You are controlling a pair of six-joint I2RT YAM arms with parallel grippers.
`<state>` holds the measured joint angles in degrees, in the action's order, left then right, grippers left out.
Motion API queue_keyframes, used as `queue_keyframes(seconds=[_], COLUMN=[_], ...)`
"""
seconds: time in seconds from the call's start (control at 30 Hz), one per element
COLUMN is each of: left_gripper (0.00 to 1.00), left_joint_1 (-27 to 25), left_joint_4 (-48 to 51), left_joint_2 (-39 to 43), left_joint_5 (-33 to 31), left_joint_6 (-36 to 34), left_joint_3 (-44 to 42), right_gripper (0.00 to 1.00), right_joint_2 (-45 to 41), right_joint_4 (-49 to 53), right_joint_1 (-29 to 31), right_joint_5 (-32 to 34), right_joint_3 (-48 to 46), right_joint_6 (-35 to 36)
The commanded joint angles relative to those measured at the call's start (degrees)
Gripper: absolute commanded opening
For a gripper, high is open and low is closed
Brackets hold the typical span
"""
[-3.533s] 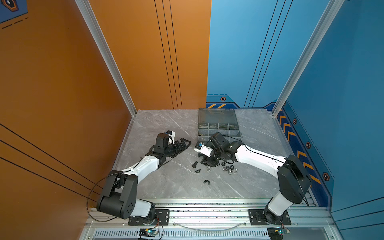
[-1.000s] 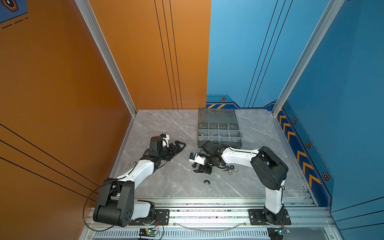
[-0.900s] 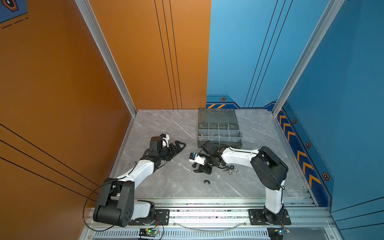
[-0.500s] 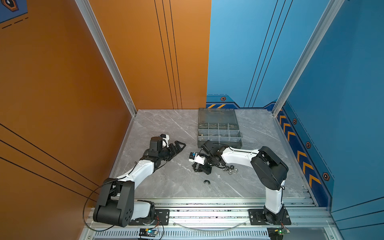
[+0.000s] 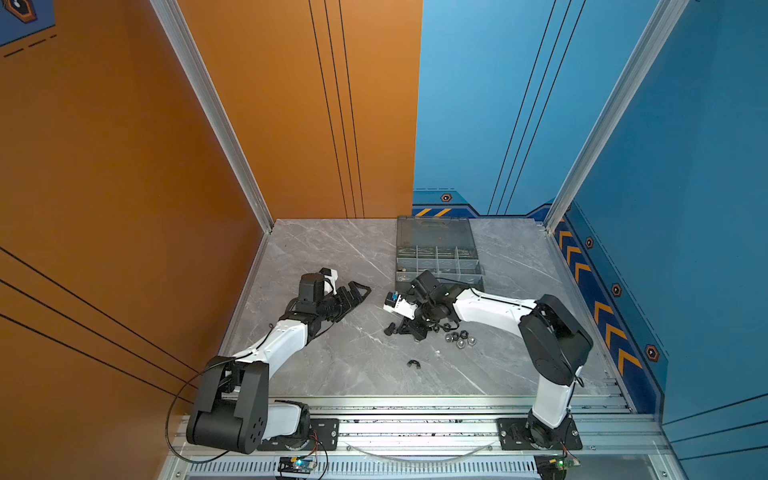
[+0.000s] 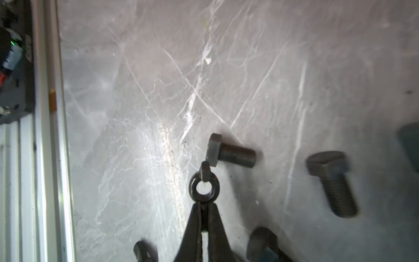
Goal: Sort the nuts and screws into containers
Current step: 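Carry the black wing nut with the right gripper into the organizer box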
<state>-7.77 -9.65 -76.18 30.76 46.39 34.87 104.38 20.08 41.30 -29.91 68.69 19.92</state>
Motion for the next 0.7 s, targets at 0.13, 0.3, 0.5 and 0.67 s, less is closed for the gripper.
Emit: queue_keyframes(seconds=[0.13,0.3,0.5,0.67], left_gripper=[0.98,0.98,0.98,0.98], left_joint_1=[-0.12,-1.15,-2.57,-3.61], left_joint_4=[-2.89,-3.60,-4.05,-5.07], left_joint_2=[-1.17,-2.78,-4.00,-5.11], left_joint_5=[1.95,2.31,2.17,1.89], left_joint_6=[0.95,1.20,1.40,1.93], left_joint_3=[-0.16,1.62,3.38,3.67], right_gripper=[0.00,0.00,0.00,0.00], right_joint_2=[-3.76,-0.63,5.43,10.98], right_joint_4=[-0.62,-0.75,0.58,3.19], right_joint_1=[-7.19,-11.32,-14.93,-16.97], right_joint_5=[-1.41,4.80,10.59,17.00], right_joint_3=[4.61,10.22,17.51,23.00], right_joint_6=[-4.06,-7.14,-11.11,-11.53])
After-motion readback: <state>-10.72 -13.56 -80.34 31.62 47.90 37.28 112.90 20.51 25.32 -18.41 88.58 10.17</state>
